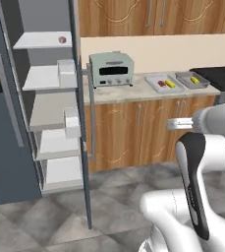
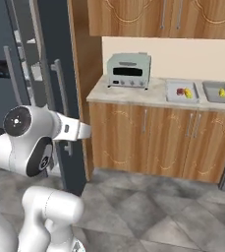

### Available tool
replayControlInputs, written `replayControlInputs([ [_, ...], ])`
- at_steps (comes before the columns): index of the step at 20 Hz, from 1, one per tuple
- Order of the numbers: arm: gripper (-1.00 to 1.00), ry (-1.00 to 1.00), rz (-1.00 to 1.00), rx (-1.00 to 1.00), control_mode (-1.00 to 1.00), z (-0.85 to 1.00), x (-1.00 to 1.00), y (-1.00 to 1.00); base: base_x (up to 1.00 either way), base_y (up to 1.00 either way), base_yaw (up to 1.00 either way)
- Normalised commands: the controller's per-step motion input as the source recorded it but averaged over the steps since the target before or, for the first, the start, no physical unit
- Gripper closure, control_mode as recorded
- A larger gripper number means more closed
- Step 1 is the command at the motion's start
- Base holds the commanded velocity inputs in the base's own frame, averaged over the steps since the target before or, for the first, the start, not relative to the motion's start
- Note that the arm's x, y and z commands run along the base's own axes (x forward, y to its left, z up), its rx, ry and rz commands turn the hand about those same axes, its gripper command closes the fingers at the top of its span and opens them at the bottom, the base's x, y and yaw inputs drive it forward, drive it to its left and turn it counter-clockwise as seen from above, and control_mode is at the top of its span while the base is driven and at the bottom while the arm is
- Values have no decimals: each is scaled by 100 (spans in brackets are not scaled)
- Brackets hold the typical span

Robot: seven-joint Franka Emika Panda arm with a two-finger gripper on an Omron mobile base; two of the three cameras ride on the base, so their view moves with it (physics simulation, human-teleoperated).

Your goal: Place one corn and one steak in each tupperware on the nearby counter, to pack two identical lunches.

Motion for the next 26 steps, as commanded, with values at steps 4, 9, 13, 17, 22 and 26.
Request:
replayControlInputs([
  [4, -100, 0, 0, 0, 100, 0, 0, 0, -1, 100, 0],
  [9, -100, 0, 0, 0, 100, 0, 0, 0, -3, 100, 0],
  [13, -100, 0, 0, 0, 100, 0, 0, 0, 0, 100, 0],
  [17, -100, 0, 0, 0, 100, 0, 0, 0, 0, 100, 0],
  [22, -100, 0, 0, 0, 100, 0, 0, 0, 31, 71, -3],
  [26, -100, 0, 0, 0, 100, 0, 0, 0, 92, 5, -9],
])
